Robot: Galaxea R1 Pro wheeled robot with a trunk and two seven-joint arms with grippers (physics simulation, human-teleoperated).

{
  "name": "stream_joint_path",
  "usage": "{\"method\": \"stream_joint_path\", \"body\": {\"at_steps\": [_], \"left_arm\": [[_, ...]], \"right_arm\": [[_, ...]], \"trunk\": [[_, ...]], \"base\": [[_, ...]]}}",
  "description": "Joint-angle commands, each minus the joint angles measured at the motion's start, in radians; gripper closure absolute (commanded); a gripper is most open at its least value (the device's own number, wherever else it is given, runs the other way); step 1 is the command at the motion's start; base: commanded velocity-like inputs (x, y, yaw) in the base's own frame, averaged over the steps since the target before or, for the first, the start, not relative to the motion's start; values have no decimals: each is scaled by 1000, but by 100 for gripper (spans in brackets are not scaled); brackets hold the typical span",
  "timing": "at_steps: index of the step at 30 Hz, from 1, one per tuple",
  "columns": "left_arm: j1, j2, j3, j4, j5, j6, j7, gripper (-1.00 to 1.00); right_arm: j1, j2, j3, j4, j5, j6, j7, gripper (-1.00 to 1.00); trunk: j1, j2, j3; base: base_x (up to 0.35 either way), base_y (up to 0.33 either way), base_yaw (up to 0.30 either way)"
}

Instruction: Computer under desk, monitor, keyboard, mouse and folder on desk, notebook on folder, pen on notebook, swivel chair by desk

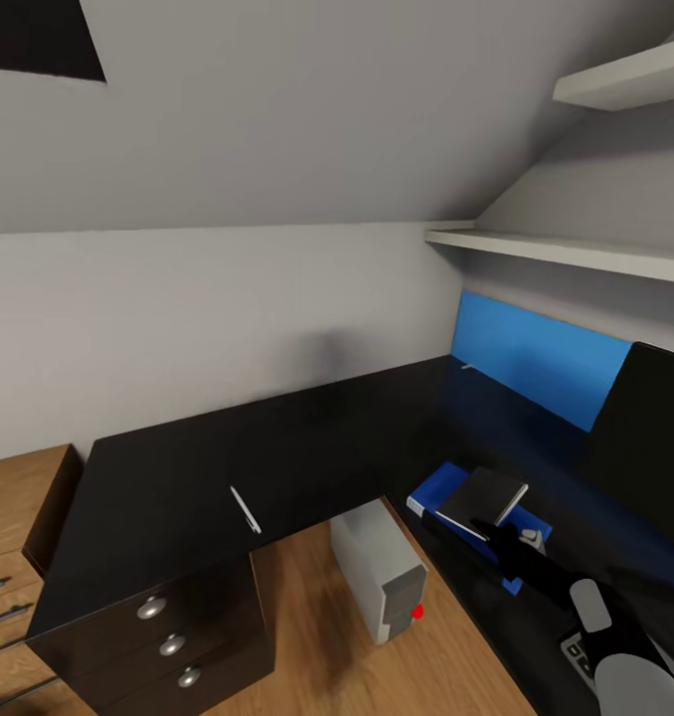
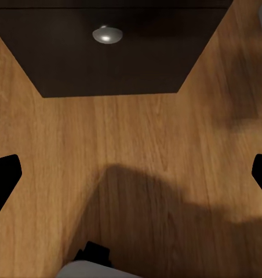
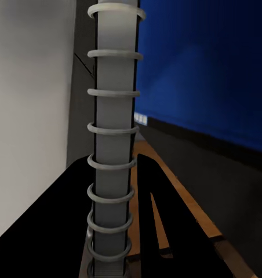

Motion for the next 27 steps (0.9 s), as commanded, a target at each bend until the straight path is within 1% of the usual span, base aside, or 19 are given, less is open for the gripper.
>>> {"method": "stream_joint_path", "body": {"at_steps": [1,3,23,24,27], "left_arm": [[0,0,0,-1,5,-1,1,-100],[0,0,0,-1,5,-1,1,-100],[0,-1,-2,-1,4,-1,0,-100],[0,-1,-2,-1,4,-1,0,-100],[0,-1,-2,-1,3,-1,0,-100]], "right_arm": [[-1,0,-4,0,-1,6,3,100],[-1,0,-4,0,-1,6,3,100],[-1,0,-4,0,-1,6,3,100],[-1,0,-4,0,-1,6,3,-100],[-1,1,-4,0,-1,6,3,-100]], "trunk": [[4,-8,-4],[12,-22,-10],[12,-22,-10],[12,-22,-10],[12,-22,-10]], "base": [[2,0,0],[1,0,0],[0,0,0],[0,0,0],[0,0,0]]}}
